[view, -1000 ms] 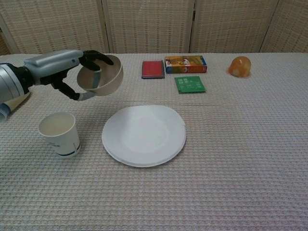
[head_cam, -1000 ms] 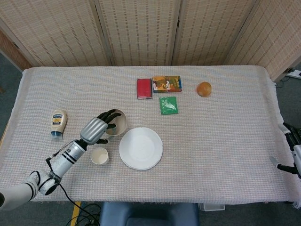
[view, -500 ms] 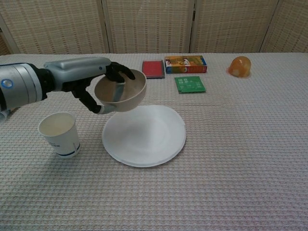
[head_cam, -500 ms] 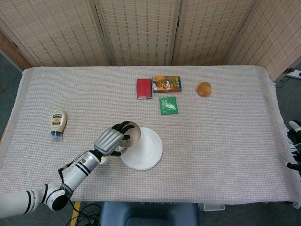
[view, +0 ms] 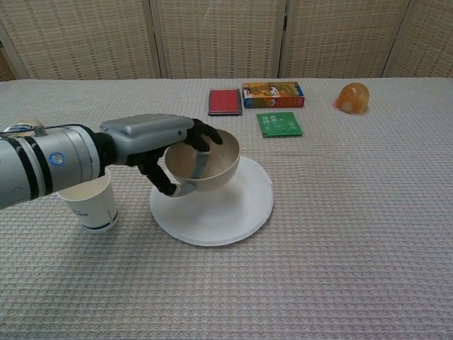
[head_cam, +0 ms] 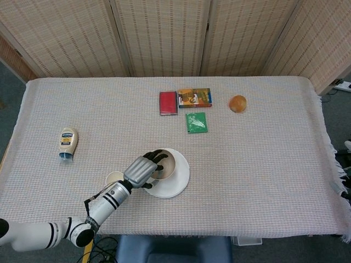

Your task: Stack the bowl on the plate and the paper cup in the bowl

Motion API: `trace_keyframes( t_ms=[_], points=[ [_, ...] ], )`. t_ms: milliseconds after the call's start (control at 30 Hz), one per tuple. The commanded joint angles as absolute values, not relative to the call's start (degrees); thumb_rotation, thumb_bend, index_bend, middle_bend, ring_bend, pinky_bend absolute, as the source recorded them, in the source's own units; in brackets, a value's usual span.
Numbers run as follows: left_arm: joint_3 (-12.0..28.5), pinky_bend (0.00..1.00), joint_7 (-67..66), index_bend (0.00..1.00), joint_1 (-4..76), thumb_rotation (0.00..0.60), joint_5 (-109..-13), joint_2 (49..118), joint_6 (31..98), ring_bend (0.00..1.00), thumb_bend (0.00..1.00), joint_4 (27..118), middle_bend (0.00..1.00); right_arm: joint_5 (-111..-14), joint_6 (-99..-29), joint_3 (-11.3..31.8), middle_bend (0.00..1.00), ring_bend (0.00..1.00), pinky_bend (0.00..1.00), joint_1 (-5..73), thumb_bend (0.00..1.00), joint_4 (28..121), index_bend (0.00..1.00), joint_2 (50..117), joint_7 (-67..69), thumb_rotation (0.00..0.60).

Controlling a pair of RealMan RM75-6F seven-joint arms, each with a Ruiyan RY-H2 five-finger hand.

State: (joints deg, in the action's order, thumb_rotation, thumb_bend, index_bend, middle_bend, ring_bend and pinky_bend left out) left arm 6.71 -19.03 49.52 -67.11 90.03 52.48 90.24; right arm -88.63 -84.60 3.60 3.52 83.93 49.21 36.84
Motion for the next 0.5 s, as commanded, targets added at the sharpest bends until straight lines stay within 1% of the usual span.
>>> trace_keyframes(
  t_ms=[33, 500],
  points=[
    [6.47, 0.2, -20.23, 0.64, 49.37, 0.6, -66.83, 90.9, 53.1, 0.03, 0.47, 90.03, 0.16, -89.14, -85.41, 3.43, 0.02, 0.0, 0.0, 3.21, 0.26, 83.63, 0.01, 49.2, 37.18, 0.6],
    [5.71, 0.2, -18.62, 0.63, 48.04, 0.6, -66.99, 92.61, 52.85, 0.03, 0.47, 88.03, 0.16, -89.08, -87.2, 3.38, 0.02, 0.0, 0.0, 2.48, 0.26, 83.51, 0.01, 49.26, 37.15, 0.6]
  ],
)
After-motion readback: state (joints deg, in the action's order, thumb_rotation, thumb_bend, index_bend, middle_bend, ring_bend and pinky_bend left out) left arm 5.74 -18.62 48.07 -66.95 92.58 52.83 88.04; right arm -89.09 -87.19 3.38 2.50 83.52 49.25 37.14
